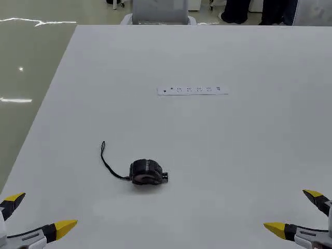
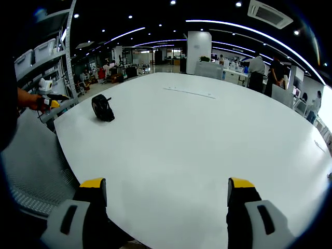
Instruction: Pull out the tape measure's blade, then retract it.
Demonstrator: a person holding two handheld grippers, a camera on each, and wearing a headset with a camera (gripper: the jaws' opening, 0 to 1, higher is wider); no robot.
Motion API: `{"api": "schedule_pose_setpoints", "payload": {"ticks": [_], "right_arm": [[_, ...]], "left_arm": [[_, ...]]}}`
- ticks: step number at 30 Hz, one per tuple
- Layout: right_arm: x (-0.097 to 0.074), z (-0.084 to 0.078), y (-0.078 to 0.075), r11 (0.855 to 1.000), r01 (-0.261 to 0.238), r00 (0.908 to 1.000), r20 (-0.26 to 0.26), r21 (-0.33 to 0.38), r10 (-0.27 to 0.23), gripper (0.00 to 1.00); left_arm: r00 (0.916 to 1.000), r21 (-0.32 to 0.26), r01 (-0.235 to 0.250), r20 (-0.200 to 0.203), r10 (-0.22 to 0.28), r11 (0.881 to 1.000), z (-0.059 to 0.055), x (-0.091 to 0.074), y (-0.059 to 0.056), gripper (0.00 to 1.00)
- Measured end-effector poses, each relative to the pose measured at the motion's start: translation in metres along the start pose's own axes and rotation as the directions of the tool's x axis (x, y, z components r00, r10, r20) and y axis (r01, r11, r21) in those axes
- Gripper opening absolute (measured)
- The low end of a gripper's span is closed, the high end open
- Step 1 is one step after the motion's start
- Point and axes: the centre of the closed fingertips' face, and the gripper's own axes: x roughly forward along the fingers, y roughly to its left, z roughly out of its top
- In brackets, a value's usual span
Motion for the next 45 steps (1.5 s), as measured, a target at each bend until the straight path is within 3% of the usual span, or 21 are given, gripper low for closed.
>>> {"api": "schedule_pose_setpoints", "payload": {"ticks": [1, 4, 6, 8, 17, 24, 33, 36, 42, 45], "right_arm": [[0.000, 0.000, 0.001, 1.000, -0.005, 1.0000, -0.003, -0.004, 0.005, 1.00], [-0.001, 0.002, 0.005, 1.000, -0.015, 0.9999, -0.008, -0.025, 0.014, 1.00], [0.000, 0.004, 0.007, 0.999, -0.023, 0.9997, -0.009, -0.025, 0.022, 1.00], [0.001, 0.007, 0.008, 0.999, -0.025, 0.9997, -0.007, -0.030, 0.025, 1.00], [0.011, 0.017, 0.011, 0.998, -0.059, 0.9982, -0.004, -0.018, 0.059, 1.00], [0.016, 0.025, 0.011, 0.996, -0.072, 0.9974, -0.003, -0.047, 0.072, 1.00], [0.021, 0.031, 0.018, 0.994, -0.099, 0.9951, -0.002, -0.055, 0.099, 0.99], [0.024, 0.035, 0.022, 0.991, -0.114, 0.9935, -0.001, -0.063, 0.114, 0.98], [0.031, 0.045, 0.024, 0.989, -0.126, 0.9919, 0.005, -0.078, 0.127, 0.98], [0.035, 0.052, 0.027, 0.986, -0.139, 0.9901, 0.007, -0.093, 0.141, 0.97]], "left_arm": [[0.9998, 0.003, 0.006, 0.019, -0.006, 1.000, 0.004, 0.000, -0.001, 0.99], [0.9995, -0.012, 0.026, -0.016, -0.026, 1.000, 0.002, 0.002, -0.003, 0.99], [0.9992, 0.006, 0.037, -0.013, -0.037, 0.999, 0.005, 0.003, -0.004, 0.99], [0.9977, -0.015, 0.065, -0.018, -0.065, 0.998, 0.007, 0.006, -0.008, 0.99], [0.9949, 0.024, 0.099, -0.019, -0.099, 0.995, 0.025, 0.024, -0.015, 0.99], [0.9917, 0.046, 0.129, -0.010, -0.128, 0.991, 0.038, 0.033, -0.023, 0.99], [0.9846, 0.084, 0.174, -0.035, -0.171, 0.981, 0.039, 0.041, -0.033, 0.99], [0.9773, 0.116, 0.210, -0.056, -0.204, 0.971, 0.043, 0.048, -0.041, 0.99], [0.9678, 0.157, 0.251, -0.060, -0.245, 0.955, 0.058, 0.064, -0.052, 0.99], [0.9587, 0.195, 0.284, -0.075, -0.274, 0.939, 0.065, 0.074, -0.059, 0.99]]}}
